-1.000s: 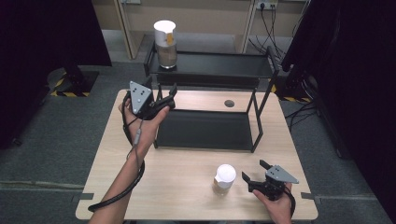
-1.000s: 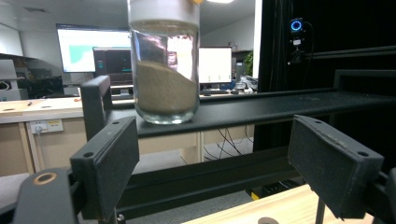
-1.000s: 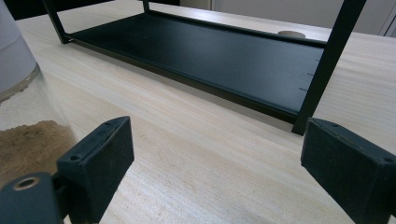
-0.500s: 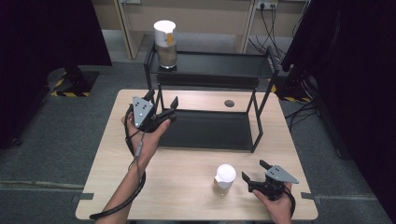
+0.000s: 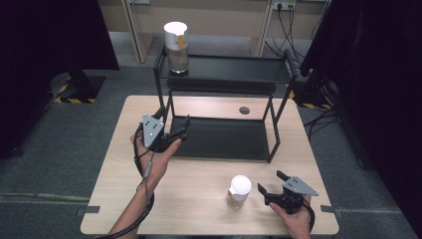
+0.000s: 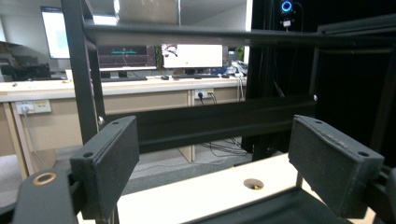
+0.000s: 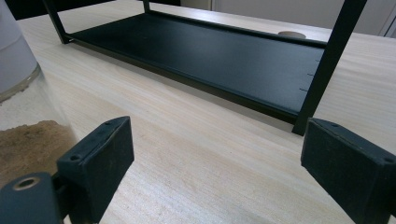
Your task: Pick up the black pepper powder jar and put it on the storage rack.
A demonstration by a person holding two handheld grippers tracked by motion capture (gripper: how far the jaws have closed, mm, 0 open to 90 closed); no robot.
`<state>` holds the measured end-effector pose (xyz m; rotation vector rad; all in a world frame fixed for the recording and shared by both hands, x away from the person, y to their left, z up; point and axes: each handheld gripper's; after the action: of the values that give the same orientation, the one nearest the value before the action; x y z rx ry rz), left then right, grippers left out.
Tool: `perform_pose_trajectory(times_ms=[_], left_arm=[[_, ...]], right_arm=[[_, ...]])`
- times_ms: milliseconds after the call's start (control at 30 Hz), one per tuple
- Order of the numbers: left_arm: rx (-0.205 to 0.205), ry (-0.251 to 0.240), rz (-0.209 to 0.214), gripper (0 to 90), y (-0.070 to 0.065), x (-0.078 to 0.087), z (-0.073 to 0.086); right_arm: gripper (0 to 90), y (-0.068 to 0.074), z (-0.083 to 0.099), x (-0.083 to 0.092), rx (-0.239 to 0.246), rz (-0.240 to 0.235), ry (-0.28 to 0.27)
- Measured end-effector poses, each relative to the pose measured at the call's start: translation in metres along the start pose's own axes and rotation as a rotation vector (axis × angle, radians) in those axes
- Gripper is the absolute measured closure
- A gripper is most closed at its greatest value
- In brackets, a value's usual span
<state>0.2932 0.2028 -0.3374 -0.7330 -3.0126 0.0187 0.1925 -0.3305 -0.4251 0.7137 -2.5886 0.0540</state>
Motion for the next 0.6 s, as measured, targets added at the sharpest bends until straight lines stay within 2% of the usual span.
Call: perform_pose_trajectory(times_ms=[600], left_arm=[[0.013,0.051,0.035,15.2,-0.001,0.015,0.036]], right_arm=[[9.7,0.0,0.0,0.0,0.0,0.0,-0.002]])
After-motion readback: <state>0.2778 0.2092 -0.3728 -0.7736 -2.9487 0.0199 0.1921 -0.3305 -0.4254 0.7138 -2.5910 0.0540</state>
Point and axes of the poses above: each handheld gripper's, and its own axes: x roughly backward along the jaws, z roughly out of its underside, y roughly to its left
